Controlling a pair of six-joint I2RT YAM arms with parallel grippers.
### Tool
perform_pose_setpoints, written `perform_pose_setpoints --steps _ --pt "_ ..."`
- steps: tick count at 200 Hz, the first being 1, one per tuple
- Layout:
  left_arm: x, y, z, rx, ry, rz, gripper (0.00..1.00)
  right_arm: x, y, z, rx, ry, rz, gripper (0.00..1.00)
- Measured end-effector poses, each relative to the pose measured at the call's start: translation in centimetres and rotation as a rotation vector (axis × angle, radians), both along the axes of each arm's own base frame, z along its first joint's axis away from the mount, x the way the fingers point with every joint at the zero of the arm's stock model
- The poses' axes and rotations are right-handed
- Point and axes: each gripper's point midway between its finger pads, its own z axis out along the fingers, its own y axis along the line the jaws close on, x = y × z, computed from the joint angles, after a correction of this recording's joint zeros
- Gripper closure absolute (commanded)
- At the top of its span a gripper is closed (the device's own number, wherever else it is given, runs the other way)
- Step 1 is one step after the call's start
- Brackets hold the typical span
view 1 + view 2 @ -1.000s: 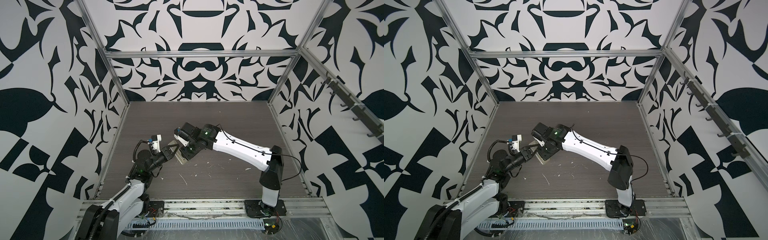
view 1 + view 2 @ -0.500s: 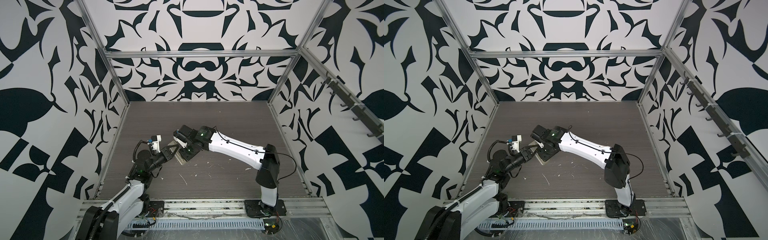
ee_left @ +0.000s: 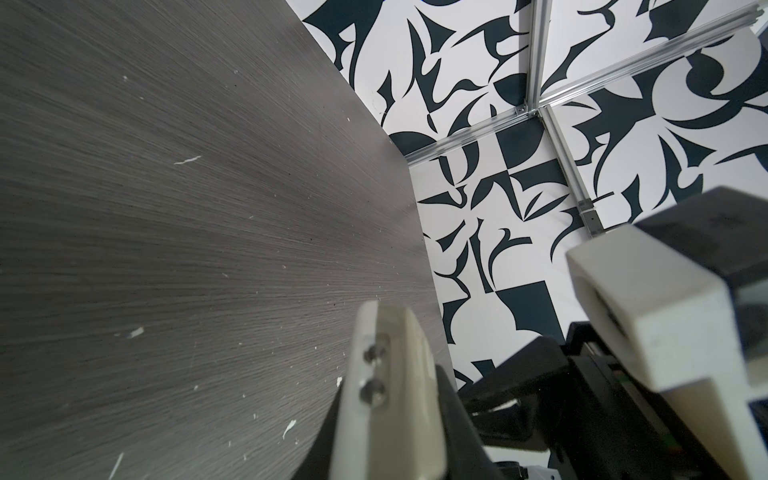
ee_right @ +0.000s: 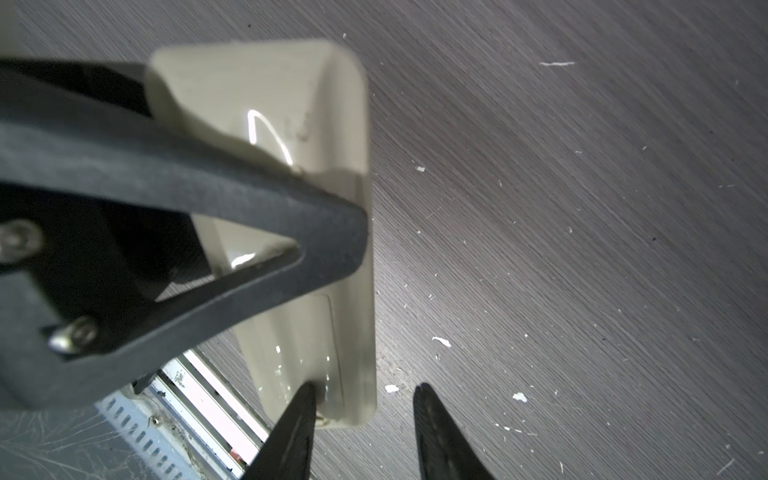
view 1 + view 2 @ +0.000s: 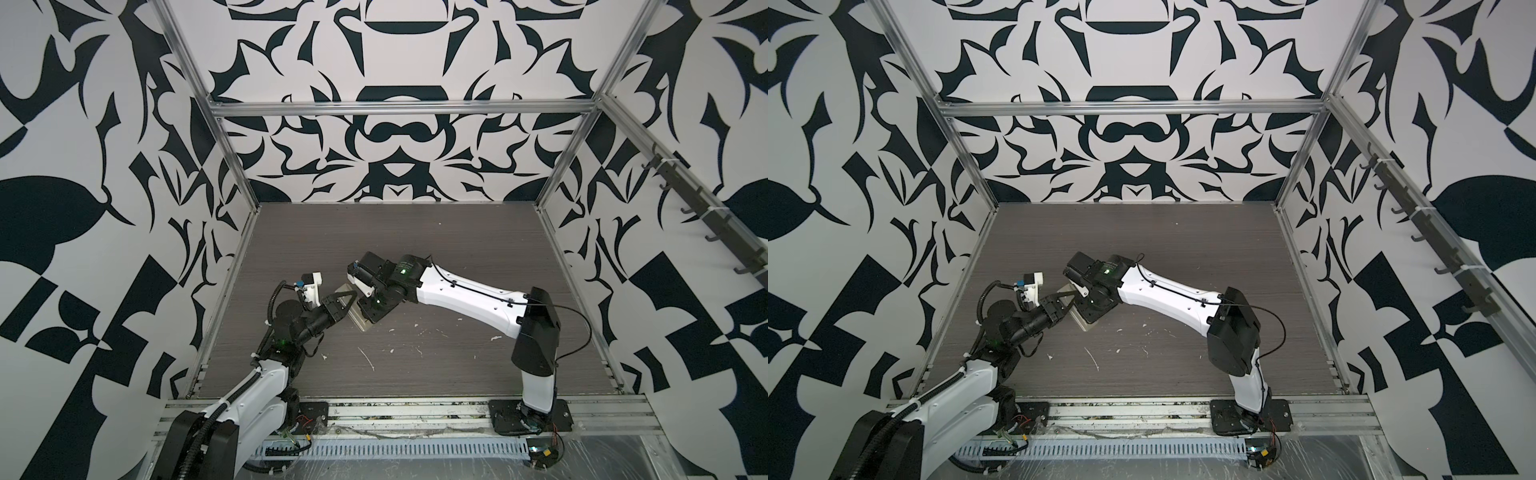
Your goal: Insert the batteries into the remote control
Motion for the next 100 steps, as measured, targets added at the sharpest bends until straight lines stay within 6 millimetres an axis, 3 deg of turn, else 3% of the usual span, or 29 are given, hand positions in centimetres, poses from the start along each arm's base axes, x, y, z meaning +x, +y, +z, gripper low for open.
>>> perform_pose_setpoints --steps 71,100 --pt "0.1 0.3 0.0 -0.02 0.028 0.02 1.0 0.1 0.0 0.3 0.033 -0.029 0.0 0.59" --pt "-0.2 0.2 0.7 -0.019 0.014 0.012 1.0 -0.2 -0.6 1.2 0.05 -0.062 0.009 0.53"
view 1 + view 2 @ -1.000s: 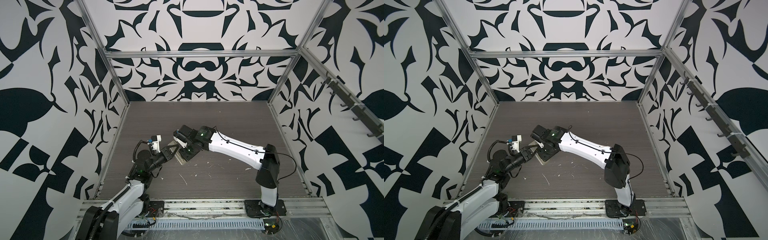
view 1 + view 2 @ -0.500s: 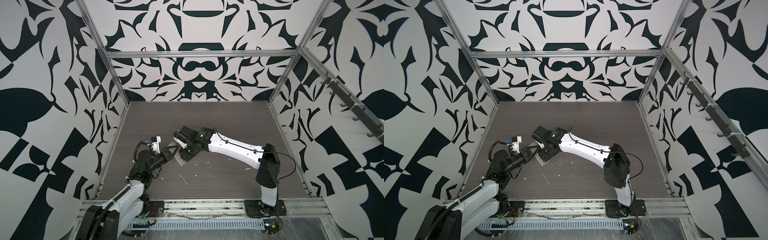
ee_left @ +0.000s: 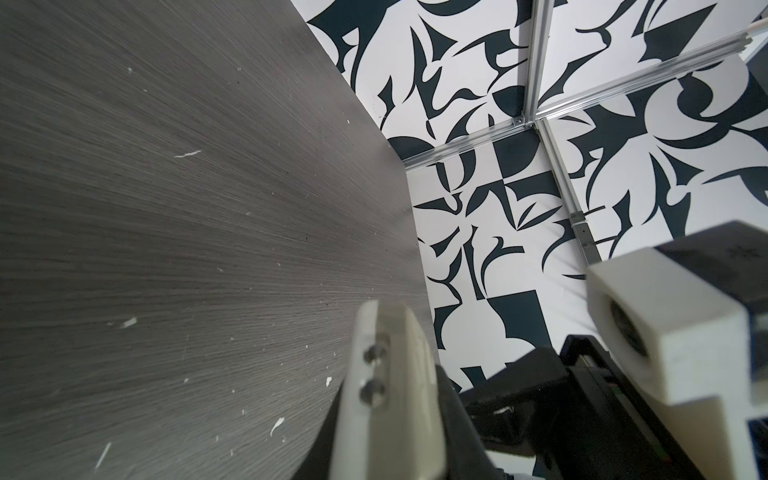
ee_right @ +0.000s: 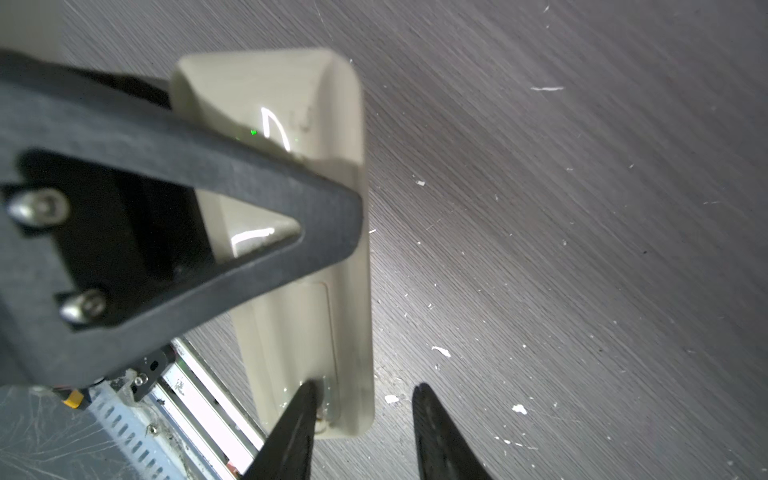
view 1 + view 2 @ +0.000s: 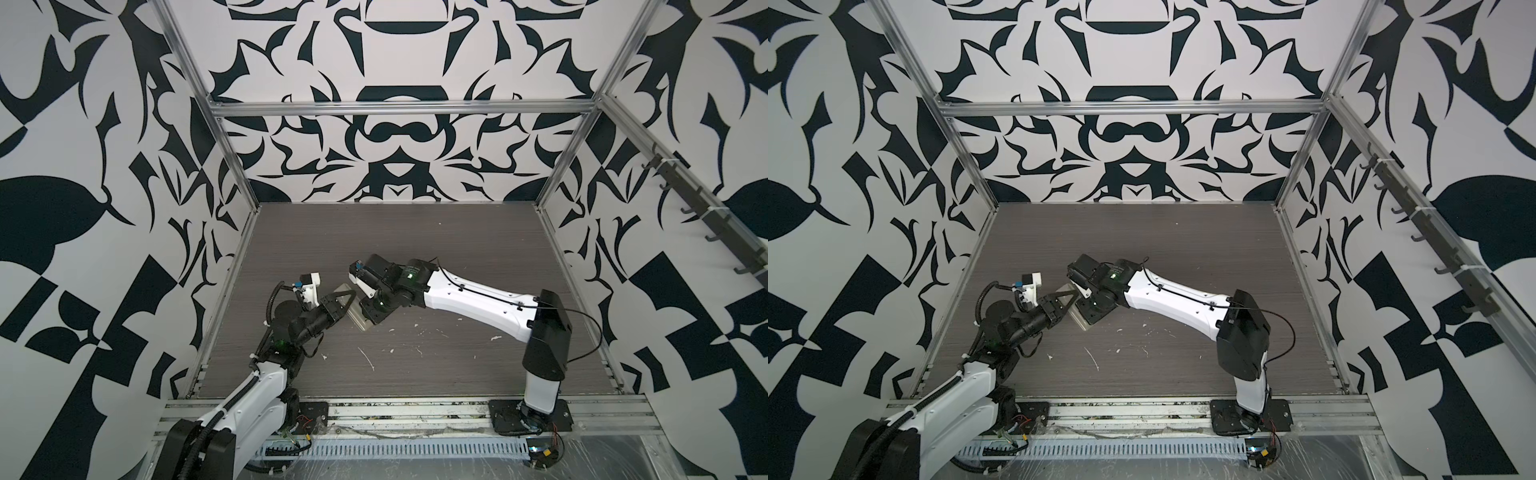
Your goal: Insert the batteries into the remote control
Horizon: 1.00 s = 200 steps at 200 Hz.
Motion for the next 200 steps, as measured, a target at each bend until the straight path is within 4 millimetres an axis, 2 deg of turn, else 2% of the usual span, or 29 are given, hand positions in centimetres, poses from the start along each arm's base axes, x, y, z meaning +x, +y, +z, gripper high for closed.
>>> perform_pose_setpoints --steps 24,48,63,79,105,146,200 --pt "0.1 -0.1 1.1 -0.002 -0.023 0.0 1.0 -0.4 -0.7 1.6 0.034 -0.024 0.004 0.48" --pt "0.3 0.0 1.4 0.003 -0.022 0.006 1.0 -1.4 -0.6 3.7 0.162 -0.055 0.029 0.31" --pt "0.4 0.0 1.4 0.006 -0.012 0.009 1.0 -2.2 -0.4 4.2 0.199 -0.06 0.049 0.25" --pt "0.4 0.0 1.5 0.006 -0.009 0.012 1.0 -2.6 0.6 4.4 0.228 -0.064 0.068 0.21" --pt "0.2 0.2 1.7 0.006 -0.011 0.015 1.0 -3.0 1.9 3.4 0.25 -0.058 0.09 0.21" --pt "0.1 0.2 2.1 0.004 -0.017 0.019 1.0 -2.1 2.2 0.9 0.213 -0.075 0.067 0.25" --pt "0.2 0.2 2.1 0.006 -0.009 0.018 1.0 -1.1 2.6 1.0 0.225 -0.125 0.051 0.39"
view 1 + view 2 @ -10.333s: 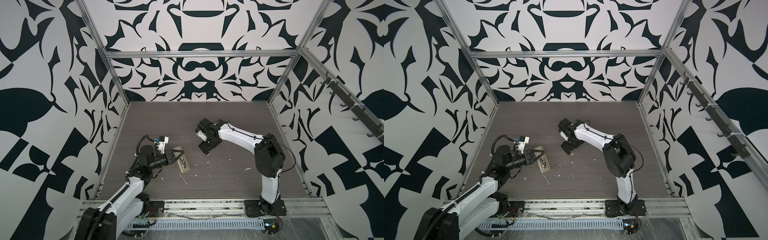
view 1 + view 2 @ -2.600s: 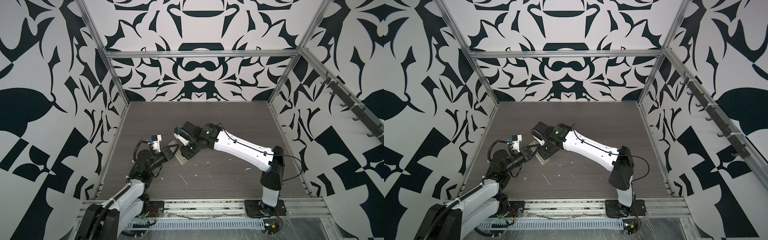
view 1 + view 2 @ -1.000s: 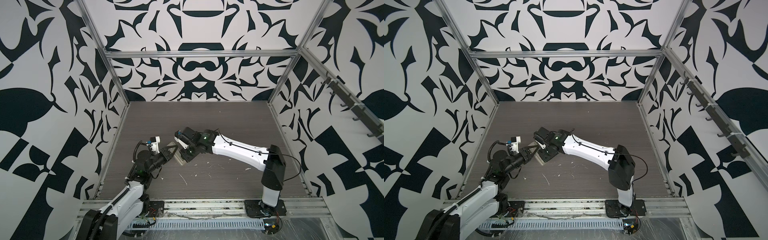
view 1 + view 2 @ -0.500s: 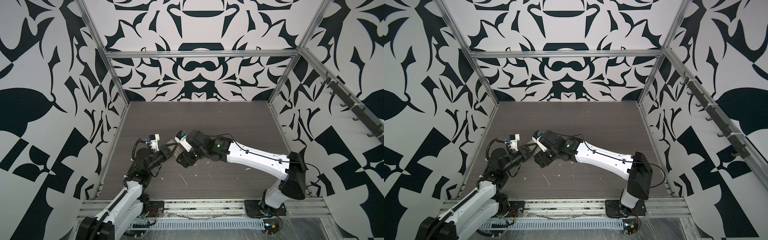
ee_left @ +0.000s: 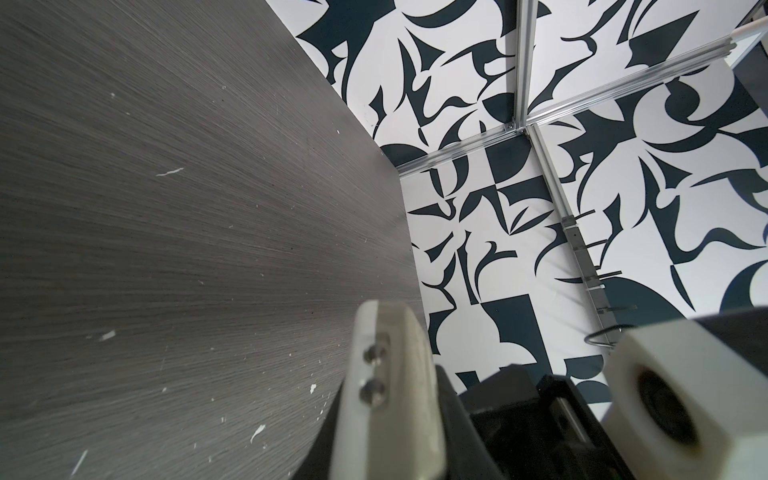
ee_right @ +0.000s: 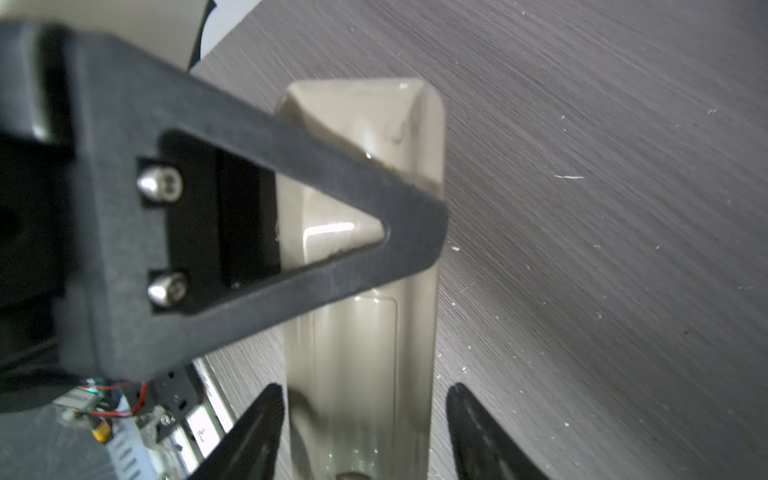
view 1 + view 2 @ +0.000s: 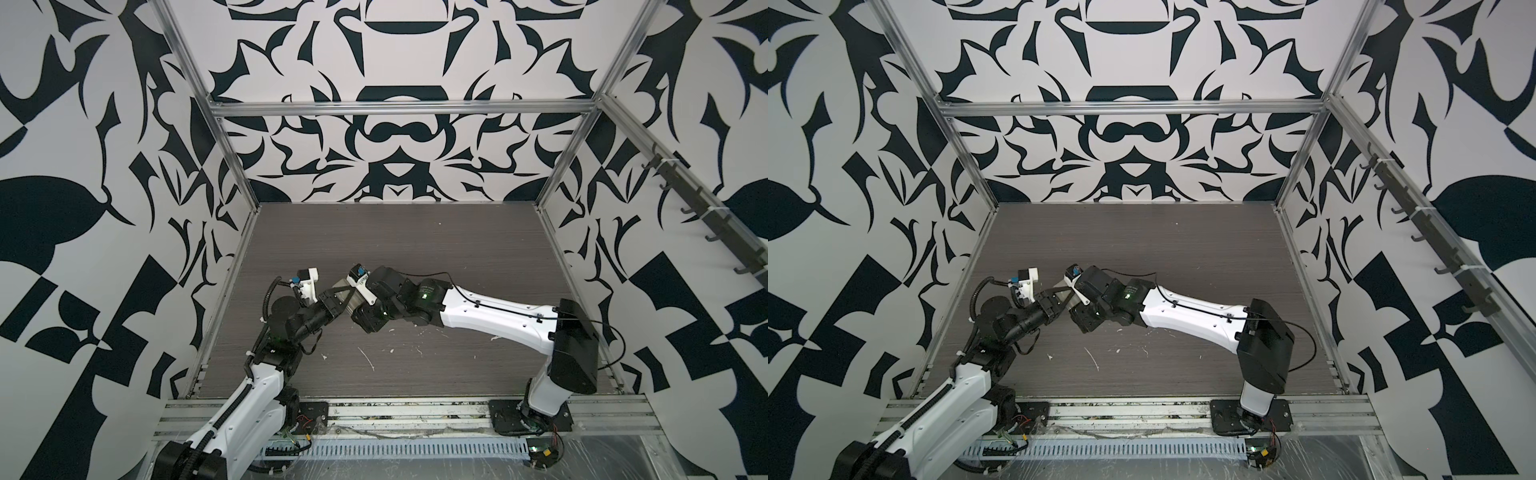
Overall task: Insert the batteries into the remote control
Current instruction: 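Open the right gripper and lift it off the closed remote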
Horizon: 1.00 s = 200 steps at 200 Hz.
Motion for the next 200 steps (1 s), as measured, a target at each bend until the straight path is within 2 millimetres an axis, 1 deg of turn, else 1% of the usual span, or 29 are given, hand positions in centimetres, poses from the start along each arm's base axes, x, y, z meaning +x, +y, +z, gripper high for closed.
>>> perform_pose_setpoints --steps 30,52,73,94,133,158,167,180,185,189,200 --pt "0.1 0.0 0.1 0.0 0.001 0.0 1.0 0.1 0.1 0.0 0.004 -0.005 -0.002 0.39" --pt "0.1 0.0 0.0 0.001 0.002 0.0 1.0 0.2 0.1 0.0 0.001 -0.008 -0.003 0.34" --pt "0.1 0.0 0.0 0.001 0.003 0.0 1.0 0.3 0.1 -0.5 -0.011 -0.01 -0.005 0.31" --pt "0.2 0.0 -0.1 0.002 0.007 0.0 1.0 0.4 0.1 -1.2 -0.027 -0.008 -0.008 0.31" --pt "0.3 -0.1 -0.5 0.005 0.02 0.001 1.0 0.5 0.2 -1.7 -0.029 -0.013 -0.004 0.48" --pt "0.4 0.0 -0.6 0.006 0.023 0.005 1.0 0.5 0.3 -1.7 -0.025 -0.012 -0.008 0.61" --pt "0.4 0.0 -0.6 0.006 0.024 0.005 1.0 0.5 0.3 -1.7 -0.025 -0.012 -0.008 0.68" --pt "0.4 -0.1 -0.7 0.007 0.028 0.004 1.0 0.5 0.3 -1.8 -0.026 -0.011 -0.009 0.76" --pt "0.4 -0.1 -0.7 0.008 0.029 0.004 0.95 0.5 0.3 -1.8 -0.026 -0.011 -0.009 0.77" --pt "0.4 -0.1 -0.7 0.008 0.03 0.004 0.88 0.5 0.3 -1.8 -0.025 -0.011 -0.009 0.79" --pt "0.4 -0.1 -0.7 0.009 0.028 0.003 0.67 0.4 0.2 -1.8 -0.019 -0.014 -0.01 0.82"
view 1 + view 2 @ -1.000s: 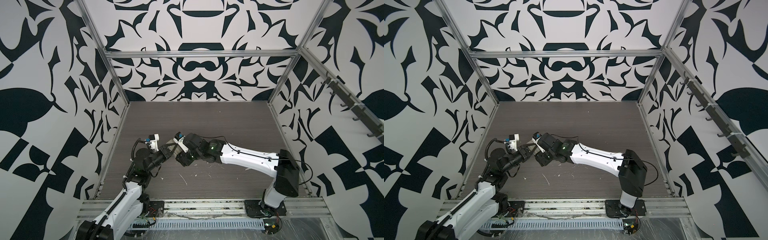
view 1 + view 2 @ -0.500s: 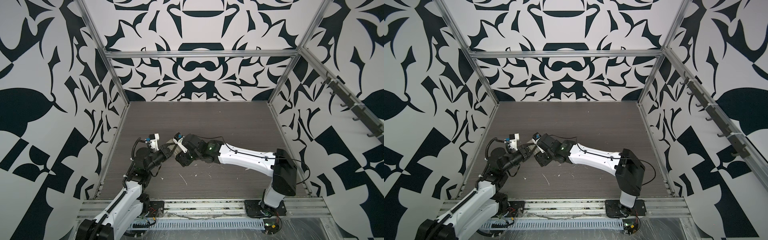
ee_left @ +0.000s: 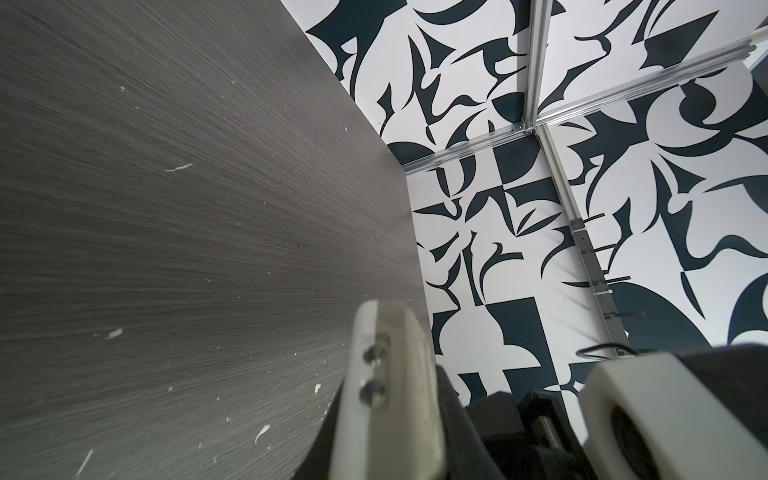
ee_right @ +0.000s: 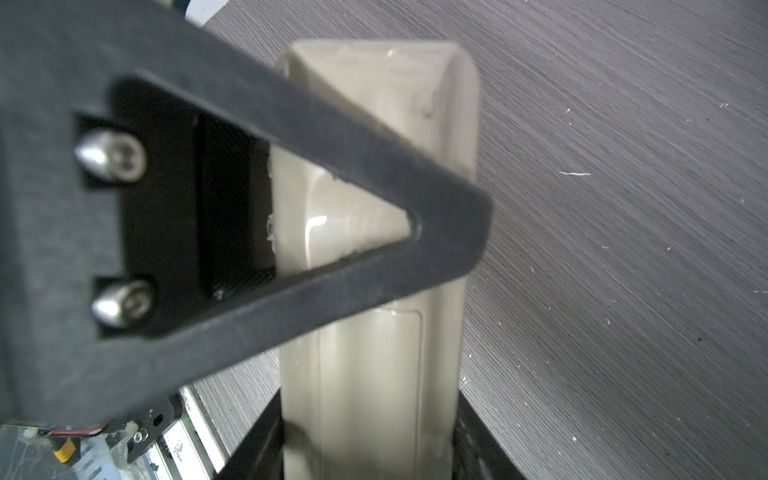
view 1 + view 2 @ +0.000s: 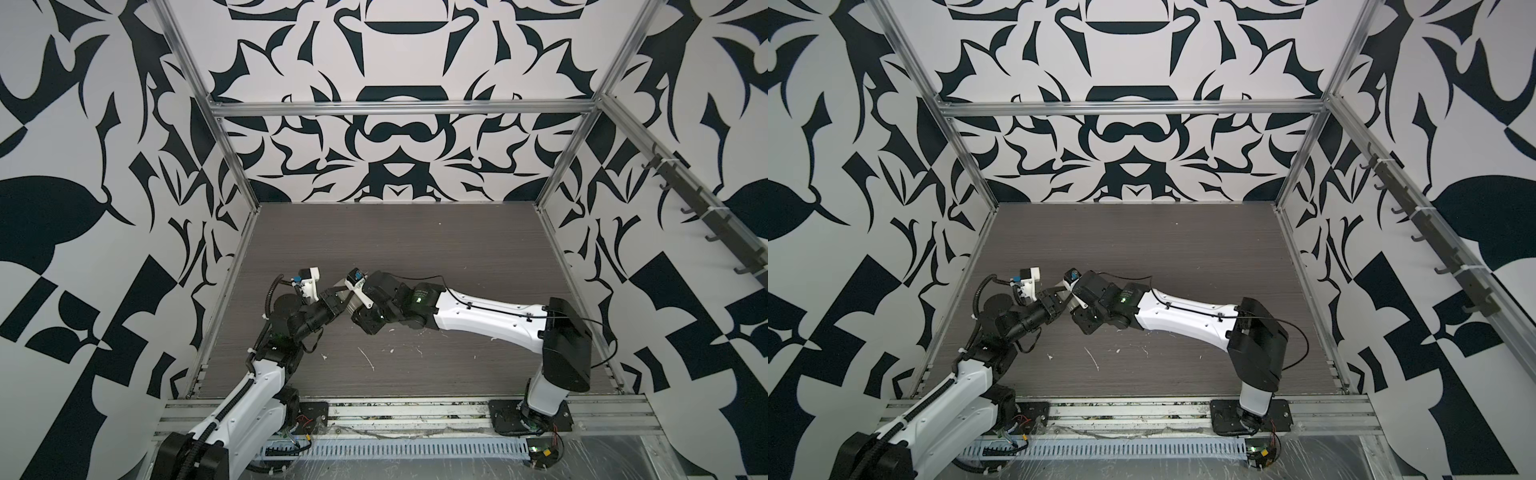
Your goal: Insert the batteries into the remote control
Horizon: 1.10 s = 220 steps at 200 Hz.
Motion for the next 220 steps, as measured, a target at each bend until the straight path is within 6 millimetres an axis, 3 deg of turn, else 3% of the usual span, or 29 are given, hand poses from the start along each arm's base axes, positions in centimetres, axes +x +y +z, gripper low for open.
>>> perform_pose_setpoints --steps 12,37,54,70,115,154,203,220 --pt "0.0 -0.2 0.3 0.008 -0.009 -0.013 0.48 -0.1 -0.1 0.1 0.006 -0.002 0.001 0.84" --pt "0.0 -0.7 2.0 0.027 -0.06 -0.052 0.22 -0.5 -1.3 0.3 0.024 0.012 0.003 0.87" --pt "-0.5 -1.0 3.4 0.042 -0.119 -0.088 0.11 -0.5 -2.8 1.0 0.068 0.031 -0.011 0.91" --pt "-1.2 -1.3 4.7 0.036 -0.155 -0.124 0.05 0.1 -4.3 2.3 0.135 0.052 -0.038 0.92" --pt "-3.6 -2.2 7.9 0.011 -0.271 -0.237 0.03 2.3 -6.9 8.4 0.449 0.101 -0.071 0.99" --pt "-5.4 -3.1 11.5 -0.037 -0.386 -0.349 0.04 -1.0 -4.9 13.8 0.687 0.162 0.141 1.0" --pt "-6.2 -3.9 14.7 -0.111 -0.484 -0.422 0.14 -3.9 -3.6 16.0 0.819 0.244 0.313 1.0" --pt "-6.1 -4.0 15.1 -0.137 -0.49 -0.436 0.27 -4.3 -3.2 15.9 0.833 0.267 0.346 1.0"
